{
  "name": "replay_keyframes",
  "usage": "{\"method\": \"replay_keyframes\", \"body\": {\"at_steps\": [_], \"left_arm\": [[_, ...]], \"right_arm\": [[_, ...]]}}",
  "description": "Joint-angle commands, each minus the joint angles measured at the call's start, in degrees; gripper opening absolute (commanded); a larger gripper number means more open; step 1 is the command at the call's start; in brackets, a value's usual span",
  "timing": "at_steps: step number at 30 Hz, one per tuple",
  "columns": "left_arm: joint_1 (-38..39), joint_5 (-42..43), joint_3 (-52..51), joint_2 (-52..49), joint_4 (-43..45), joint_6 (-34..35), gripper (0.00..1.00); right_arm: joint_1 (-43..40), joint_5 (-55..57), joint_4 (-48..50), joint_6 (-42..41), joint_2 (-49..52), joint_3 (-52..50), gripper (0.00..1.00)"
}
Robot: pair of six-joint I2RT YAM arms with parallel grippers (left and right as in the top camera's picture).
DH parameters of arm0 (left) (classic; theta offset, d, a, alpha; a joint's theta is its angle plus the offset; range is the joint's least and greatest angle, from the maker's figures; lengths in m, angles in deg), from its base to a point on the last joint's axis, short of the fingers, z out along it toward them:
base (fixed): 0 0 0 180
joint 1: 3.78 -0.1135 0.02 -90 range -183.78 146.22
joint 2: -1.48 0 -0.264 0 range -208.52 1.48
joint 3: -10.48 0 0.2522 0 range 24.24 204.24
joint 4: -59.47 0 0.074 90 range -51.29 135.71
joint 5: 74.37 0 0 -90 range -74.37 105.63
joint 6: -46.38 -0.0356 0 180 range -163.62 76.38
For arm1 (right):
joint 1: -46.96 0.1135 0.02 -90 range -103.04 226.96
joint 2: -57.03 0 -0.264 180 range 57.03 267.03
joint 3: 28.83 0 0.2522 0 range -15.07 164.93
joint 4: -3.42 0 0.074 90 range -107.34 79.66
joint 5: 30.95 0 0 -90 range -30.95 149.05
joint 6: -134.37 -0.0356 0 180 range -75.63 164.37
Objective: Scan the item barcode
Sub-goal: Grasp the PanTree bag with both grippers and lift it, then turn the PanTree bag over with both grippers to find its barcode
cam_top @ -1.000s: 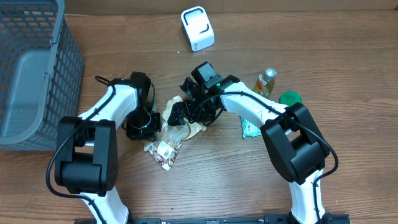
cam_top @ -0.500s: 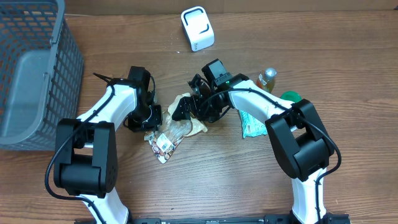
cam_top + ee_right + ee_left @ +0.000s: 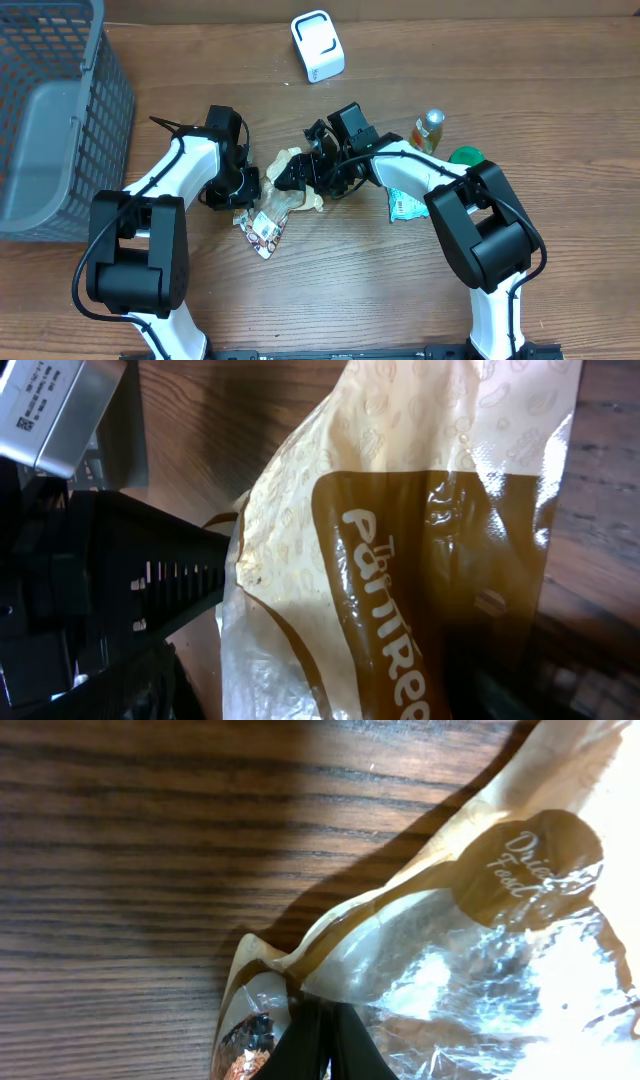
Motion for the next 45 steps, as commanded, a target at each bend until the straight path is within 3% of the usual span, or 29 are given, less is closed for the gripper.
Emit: {"method": "replay_keyframes", "body": {"at_steps": [1, 15, 23, 28, 33, 37, 45], "left_arm": [[0.5, -1.0, -0.6, -2.4, 1.5, -1.2, 0.04], [0.6, -2.3, 3.0, -2.0, -1.5, -4.6, 0.04], [1.2, -2.2, 3.0, -2.0, -3.6, -7.8, 0.05], [2.1, -2.3, 3.7, -1.9, -3.8, -9.1, 0.04], [3.0, -2.3, 10.0, 0.3, -9.2, -8.1, 0.04], [3.0, -3.4, 14.8, 1.0, -17.3, -3.4, 0.04], [3.0, -4.0, 7.6, 0.9, -18.5, -0.7, 0.05]], "right_arm": [[2.4, 0.3, -0.3, -1.0, 1.5, -1.8, 0.83], [-3.8, 0.6, -1.9, 3.1, -2.6, 1.0, 0.88], [-4.2, 10.7, -1.5, 8.3, -4.7, 1.3, 0.96], [-3.5, 13.9, -2.8, 11.0, -4.7, 1.3, 0.97], [-2.8, 13.9, -3.1, 11.1, -4.7, 1.3, 0.97], [-2.8, 13.8, -3.5, 11.1, -4.7, 1.3, 0.99], [-2.8, 13.9, -4.7, 11.1, -4.7, 1.3, 1.00]]}}
